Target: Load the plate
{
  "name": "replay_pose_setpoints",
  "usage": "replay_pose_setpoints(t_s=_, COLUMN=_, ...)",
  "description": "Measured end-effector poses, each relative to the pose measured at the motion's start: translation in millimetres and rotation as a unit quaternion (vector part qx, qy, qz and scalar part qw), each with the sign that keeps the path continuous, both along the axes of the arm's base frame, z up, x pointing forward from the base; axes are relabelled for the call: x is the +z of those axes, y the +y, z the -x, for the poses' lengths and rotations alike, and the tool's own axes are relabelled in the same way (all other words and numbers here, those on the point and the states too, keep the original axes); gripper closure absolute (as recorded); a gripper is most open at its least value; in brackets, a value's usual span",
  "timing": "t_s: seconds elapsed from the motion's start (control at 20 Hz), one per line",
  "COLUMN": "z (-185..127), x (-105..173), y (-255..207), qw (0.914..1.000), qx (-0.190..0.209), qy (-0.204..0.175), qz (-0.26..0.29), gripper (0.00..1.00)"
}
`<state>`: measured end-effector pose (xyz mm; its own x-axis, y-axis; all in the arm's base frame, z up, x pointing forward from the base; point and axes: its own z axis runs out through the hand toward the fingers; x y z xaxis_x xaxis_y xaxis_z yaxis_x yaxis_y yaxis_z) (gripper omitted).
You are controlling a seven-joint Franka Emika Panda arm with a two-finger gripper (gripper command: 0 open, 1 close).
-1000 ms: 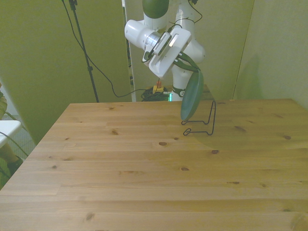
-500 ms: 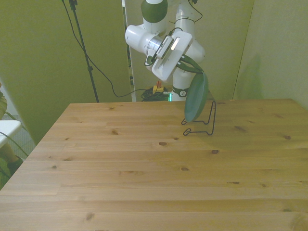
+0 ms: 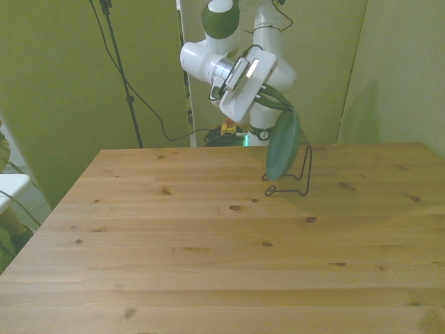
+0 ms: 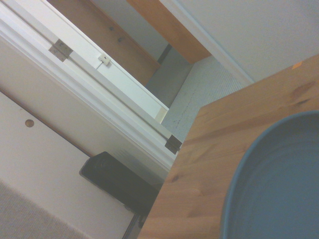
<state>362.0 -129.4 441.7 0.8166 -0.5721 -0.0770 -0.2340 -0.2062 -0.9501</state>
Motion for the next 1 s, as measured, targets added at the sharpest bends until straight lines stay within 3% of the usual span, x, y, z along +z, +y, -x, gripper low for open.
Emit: replay_pose_setpoints(t_s=1.0, z=-4, x=-18, y=0, qw=1.0, qx=0.001, qy=0.006, qz=-0.003, gripper=1.0)
